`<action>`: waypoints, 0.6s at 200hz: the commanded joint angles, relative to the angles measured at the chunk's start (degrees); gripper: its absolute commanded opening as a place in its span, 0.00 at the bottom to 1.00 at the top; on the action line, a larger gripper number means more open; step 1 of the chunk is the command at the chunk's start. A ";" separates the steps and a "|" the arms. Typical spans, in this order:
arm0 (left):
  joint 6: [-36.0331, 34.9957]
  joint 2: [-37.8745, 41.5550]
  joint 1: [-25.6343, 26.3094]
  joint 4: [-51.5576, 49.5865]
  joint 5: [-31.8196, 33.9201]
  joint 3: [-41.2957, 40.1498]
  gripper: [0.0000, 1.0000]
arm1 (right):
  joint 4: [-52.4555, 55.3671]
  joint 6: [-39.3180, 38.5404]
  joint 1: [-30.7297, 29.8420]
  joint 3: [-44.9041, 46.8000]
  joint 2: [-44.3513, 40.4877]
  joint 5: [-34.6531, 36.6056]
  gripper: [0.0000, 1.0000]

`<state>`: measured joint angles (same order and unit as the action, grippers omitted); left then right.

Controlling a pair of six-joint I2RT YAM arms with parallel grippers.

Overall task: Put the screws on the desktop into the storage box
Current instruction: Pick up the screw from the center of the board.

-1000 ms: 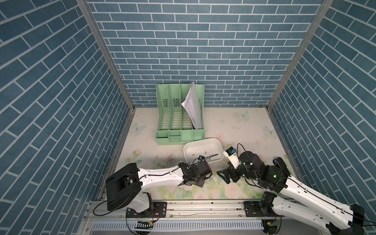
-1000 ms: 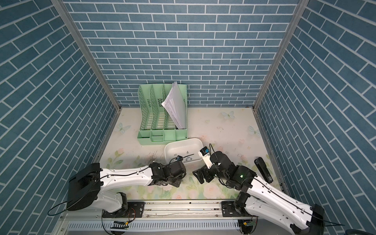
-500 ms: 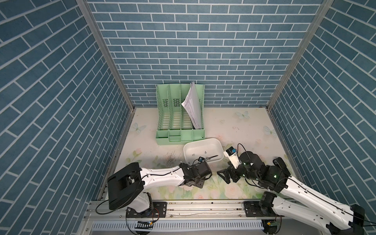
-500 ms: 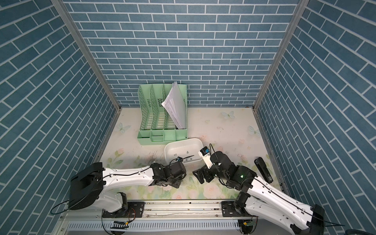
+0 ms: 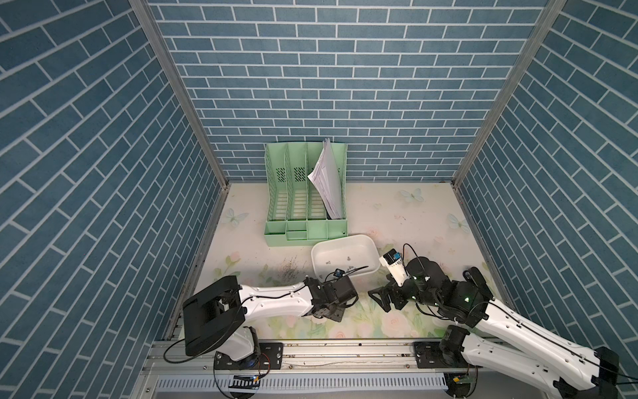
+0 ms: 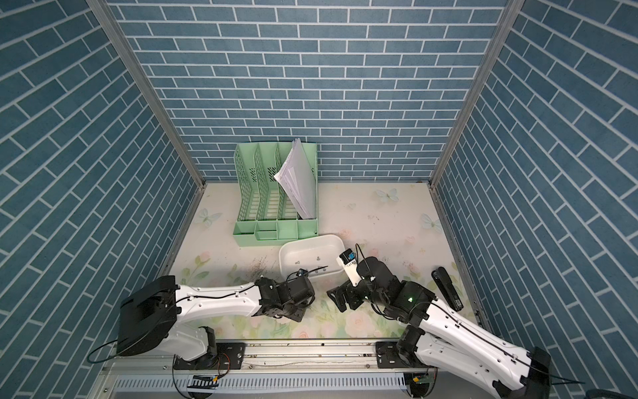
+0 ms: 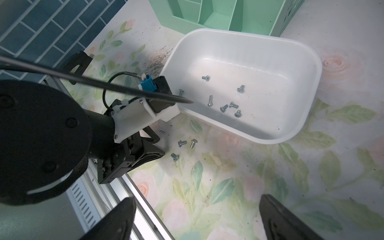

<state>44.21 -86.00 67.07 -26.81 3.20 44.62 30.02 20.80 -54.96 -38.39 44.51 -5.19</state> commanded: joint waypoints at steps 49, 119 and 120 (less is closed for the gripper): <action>1.36 -0.28 1.09 -3.57 0.52 -1.20 0.33 | 0.39 1.47 -0.12 0.87 -0.21 0.53 0.97; 1.17 -0.62 1.38 -5.08 0.83 -1.99 0.30 | 0.41 1.44 -0.12 0.86 0.04 0.53 0.97; 1.16 -0.60 1.43 -5.09 0.88 -1.99 0.30 | 0.40 1.44 -0.14 0.86 0.05 0.53 0.97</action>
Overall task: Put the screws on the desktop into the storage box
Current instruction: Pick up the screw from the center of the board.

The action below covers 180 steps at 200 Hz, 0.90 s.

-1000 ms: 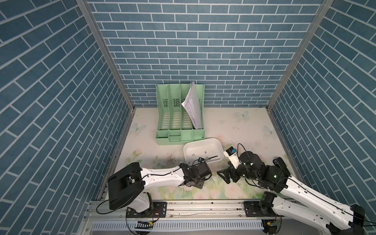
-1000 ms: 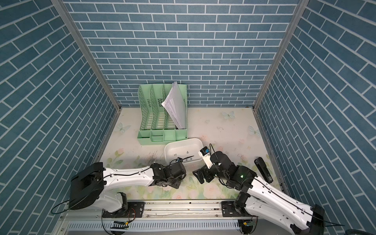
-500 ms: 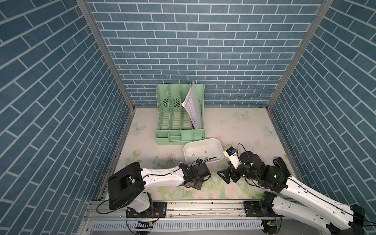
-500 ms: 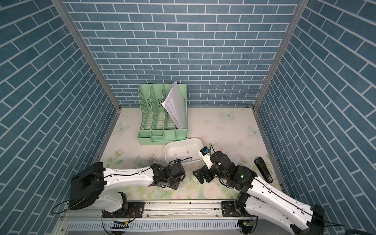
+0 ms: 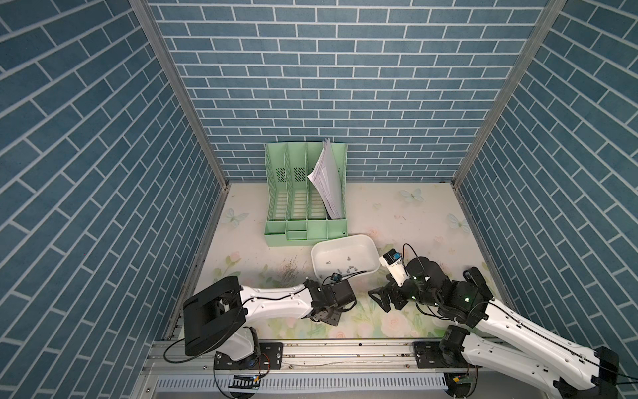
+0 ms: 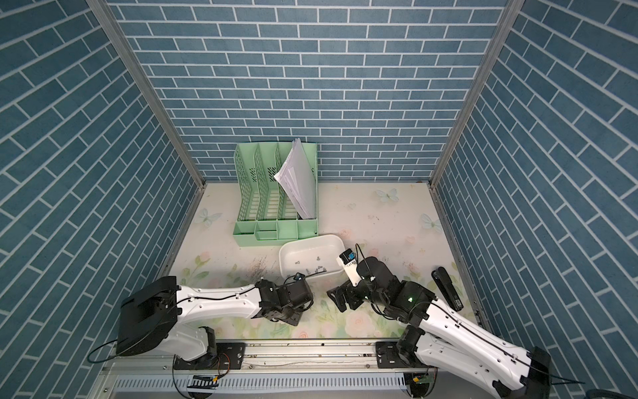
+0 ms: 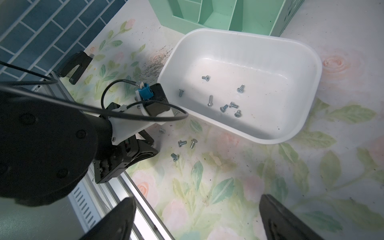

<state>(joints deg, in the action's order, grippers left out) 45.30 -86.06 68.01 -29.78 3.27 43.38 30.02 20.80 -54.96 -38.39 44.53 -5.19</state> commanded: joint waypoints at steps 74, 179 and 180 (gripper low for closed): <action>-0.39 -1.38 0.47 -2.63 0.86 -0.75 0.23 | 0.49 1.44 -0.12 0.85 0.14 0.53 0.97; -1.35 -2.10 0.51 -2.08 1.04 0.64 0.02 | 0.57 1.35 -0.08 0.77 0.29 0.53 0.97; -1.35 -2.14 0.49 -2.10 1.04 0.65 0.02 | 0.57 1.35 -0.07 0.77 0.29 0.53 0.97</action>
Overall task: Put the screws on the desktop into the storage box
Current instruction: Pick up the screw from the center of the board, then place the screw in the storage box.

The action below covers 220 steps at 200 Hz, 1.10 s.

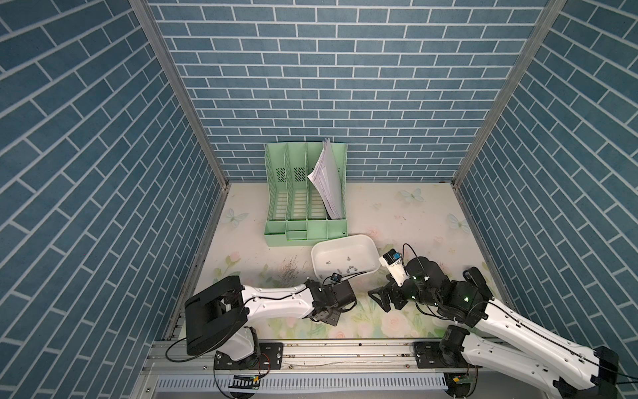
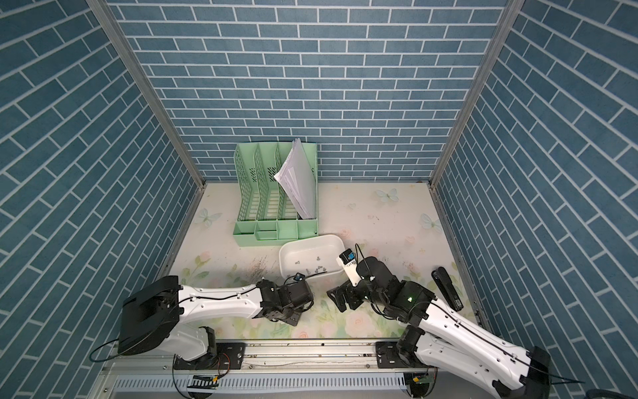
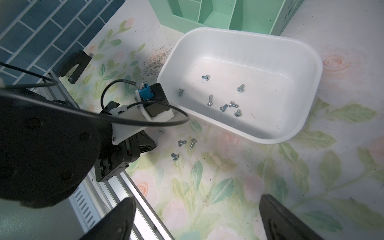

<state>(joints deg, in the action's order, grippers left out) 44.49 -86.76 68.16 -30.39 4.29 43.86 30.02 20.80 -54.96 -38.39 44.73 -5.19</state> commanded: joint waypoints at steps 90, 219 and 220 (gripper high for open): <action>-0.54 4.79 0.27 -3.25 0.75 3.73 0.00 | 0.74 1.87 -0.07 0.65 -1.08 2.90 0.97; -7.71 7.53 -10.93 -0.73 4.85 11.12 0.00 | -0.89 4.24 -0.06 1.80 -2.68 6.44 0.97; -7.86 7.42 -11.07 -0.59 4.76 11.14 0.00 | -0.95 4.20 -0.10 1.82 -2.65 6.43 0.97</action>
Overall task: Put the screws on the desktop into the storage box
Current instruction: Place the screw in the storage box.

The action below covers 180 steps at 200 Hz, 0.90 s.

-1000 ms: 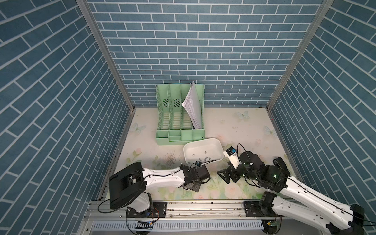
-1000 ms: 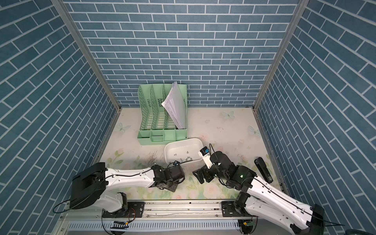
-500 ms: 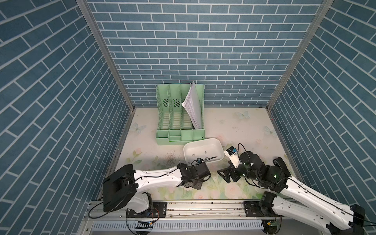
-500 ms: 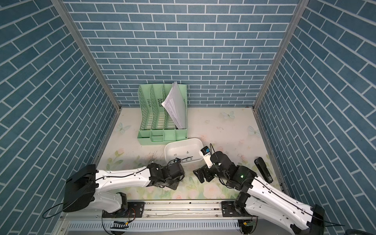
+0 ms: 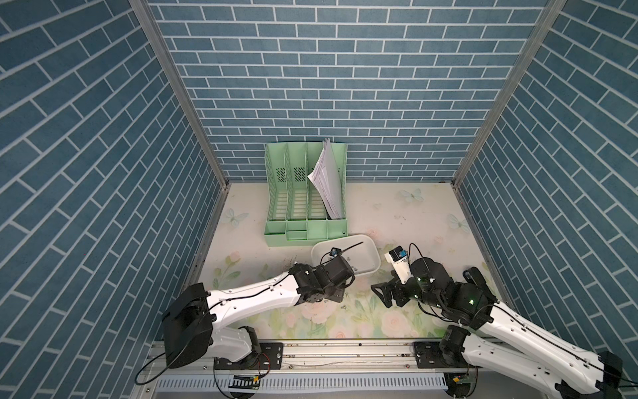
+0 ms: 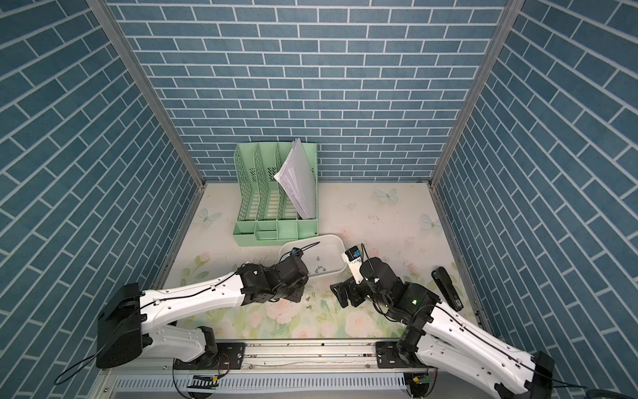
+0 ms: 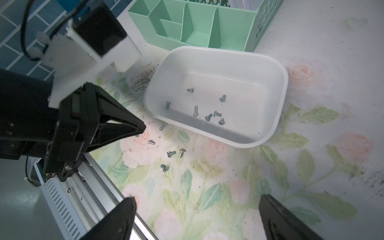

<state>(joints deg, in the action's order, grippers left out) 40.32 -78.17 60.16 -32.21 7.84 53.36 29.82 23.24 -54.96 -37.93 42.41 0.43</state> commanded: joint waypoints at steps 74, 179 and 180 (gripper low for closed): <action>-8.95 -6.98 -9.66 4.72 -1.11 5.49 0.14 | -2.65 2.42 -0.10 2.78 1.00 -0.03 0.97; -10.37 5.02 -12.32 -1.93 -4.29 2.90 1.00 | -4.90 2.49 -7.95 0.08 12.05 5.71 0.97; -10.40 5.21 -12.38 -2.00 -4.39 2.81 1.00 | -4.97 2.50 -8.05 0.06 12.20 5.76 0.97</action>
<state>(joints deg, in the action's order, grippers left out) 30.35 -77.56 48.62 -30.85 5.50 58.54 27.33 24.25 -61.21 -35.86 52.14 3.46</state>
